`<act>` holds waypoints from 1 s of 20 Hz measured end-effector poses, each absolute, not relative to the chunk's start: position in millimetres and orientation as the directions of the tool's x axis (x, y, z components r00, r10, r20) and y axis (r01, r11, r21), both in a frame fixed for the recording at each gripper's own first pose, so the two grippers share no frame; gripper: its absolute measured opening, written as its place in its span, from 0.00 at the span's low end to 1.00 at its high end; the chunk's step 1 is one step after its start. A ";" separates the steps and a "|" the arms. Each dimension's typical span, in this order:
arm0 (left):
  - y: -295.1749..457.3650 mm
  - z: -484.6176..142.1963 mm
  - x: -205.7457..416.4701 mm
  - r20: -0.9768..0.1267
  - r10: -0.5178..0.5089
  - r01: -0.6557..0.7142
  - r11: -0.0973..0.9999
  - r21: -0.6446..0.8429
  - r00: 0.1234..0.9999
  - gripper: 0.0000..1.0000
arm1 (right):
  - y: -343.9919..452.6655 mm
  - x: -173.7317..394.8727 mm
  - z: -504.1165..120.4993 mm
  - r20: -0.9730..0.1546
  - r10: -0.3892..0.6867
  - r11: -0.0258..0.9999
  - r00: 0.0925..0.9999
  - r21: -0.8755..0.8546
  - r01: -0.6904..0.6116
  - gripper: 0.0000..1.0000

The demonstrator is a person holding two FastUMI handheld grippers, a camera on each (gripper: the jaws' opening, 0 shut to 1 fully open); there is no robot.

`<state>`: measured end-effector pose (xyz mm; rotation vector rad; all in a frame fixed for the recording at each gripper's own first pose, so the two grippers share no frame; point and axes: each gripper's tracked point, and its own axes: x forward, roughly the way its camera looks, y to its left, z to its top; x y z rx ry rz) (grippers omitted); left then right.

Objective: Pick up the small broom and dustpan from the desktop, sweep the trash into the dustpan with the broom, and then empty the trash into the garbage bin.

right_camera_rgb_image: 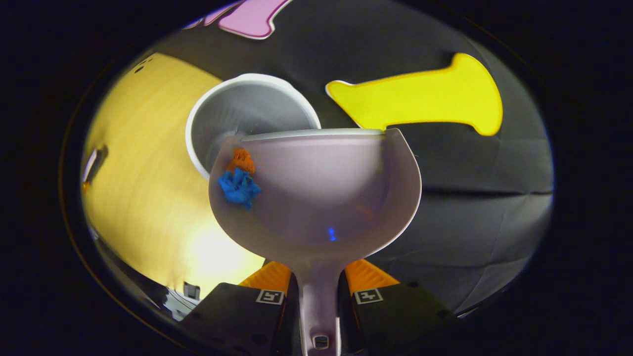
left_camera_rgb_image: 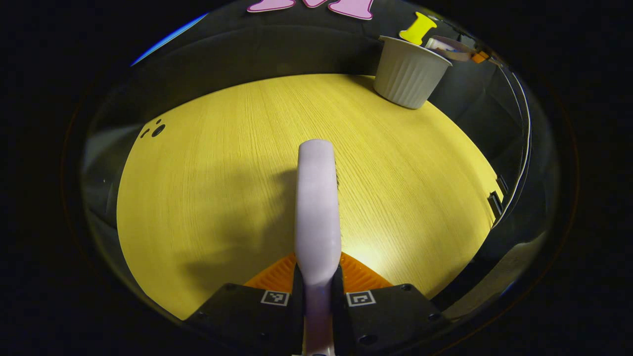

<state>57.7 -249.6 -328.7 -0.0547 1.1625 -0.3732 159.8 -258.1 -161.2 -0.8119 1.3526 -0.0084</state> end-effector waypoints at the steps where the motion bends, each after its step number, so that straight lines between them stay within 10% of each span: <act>1: -249.8 -328.9 57.7 -0.885 -0.313 0.257 0.938 -0.232 0.345 0.28 | -257.8 162.1 -163.4 -0.852 -0.463 0.712 0.245 -0.522 -0.469 0.36; 20: -252.0 -328.7 56.8 -0.887 -0.277 0.197 0.956 -0.217 0.369 0.28 | -253.6 176.5 -171.3 -0.856 -0.450 0.678 0.253 -0.512 -0.527 0.37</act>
